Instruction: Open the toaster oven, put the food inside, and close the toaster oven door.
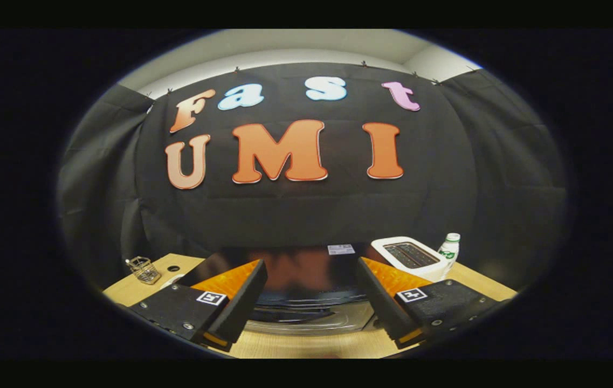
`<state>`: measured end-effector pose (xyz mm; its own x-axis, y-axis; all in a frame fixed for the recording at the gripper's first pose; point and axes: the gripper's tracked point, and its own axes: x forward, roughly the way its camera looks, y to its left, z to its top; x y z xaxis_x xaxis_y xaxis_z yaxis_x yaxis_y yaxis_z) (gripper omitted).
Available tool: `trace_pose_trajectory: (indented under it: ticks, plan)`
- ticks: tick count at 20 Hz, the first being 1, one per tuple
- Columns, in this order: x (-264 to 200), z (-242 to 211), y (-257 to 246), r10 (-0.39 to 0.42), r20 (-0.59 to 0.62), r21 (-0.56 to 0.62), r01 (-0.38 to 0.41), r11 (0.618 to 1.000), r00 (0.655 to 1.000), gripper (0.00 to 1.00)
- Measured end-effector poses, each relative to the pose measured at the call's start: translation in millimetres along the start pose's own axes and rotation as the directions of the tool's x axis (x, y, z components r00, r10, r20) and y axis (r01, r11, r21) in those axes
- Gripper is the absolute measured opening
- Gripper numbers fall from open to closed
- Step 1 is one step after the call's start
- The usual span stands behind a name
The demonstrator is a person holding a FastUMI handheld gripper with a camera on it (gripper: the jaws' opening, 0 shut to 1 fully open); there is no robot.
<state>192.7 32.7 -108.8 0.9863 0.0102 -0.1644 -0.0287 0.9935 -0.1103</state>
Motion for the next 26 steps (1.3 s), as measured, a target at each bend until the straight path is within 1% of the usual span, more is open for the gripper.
trace_pose_trajectory:
  ticks: [2, 3, 5, 9, 13, 14, 15, 17, 18, 19, 20, 22, 26]
  plan:
    - [7, -2, 0, -0.020, -0.036, -0.005, 0.020, 1.000, 0.999, 0.99]
    - [7, -1, 3, -0.018, -0.038, -0.004, 0.018, 1.000, 0.999, 0.99]
    - [7, -5, 18, 0.008, -0.047, -0.017, -0.009, 1.000, 0.999, 0.99]
    - [6, -25, 37, 0.029, -0.046, -0.078, -0.032, 0.996, 0.999, 0.99]
    - [2, -61, 42, 0.037, -0.128, -0.090, -0.049, 0.995, 0.991, 0.99]
    - [2, -55, 42, 0.048, -0.093, -0.066, -0.054, 0.996, 0.995, 0.99]
    - [-4, -55, 39, 0.037, -0.109, -0.049, -0.043, 0.998, 0.993, 0.99]
    - [-12, -60, 35, 0.010, -0.110, -0.049, -0.015, 0.999, 0.994, 0.99]
    - [-22, -68, 37, 0.006, -0.133, -0.052, -0.013, 0.999, 0.991, 0.99]
    - [-28, -62, 36, 0.001, -0.117, -0.046, -0.006, 0.999, 0.993, 1.00]
    - [-38, -69, 34, -0.001, -0.141, -0.039, -0.005, 0.999, 0.990, 0.99]
    - [-50, -73, 33, -0.001, -0.151, -0.022, -0.003, 1.000, 0.989, 1.00]
    - [-86, -91, 32, -0.005, -0.189, -0.051, -0.005, 0.999, 0.982, 1.00]
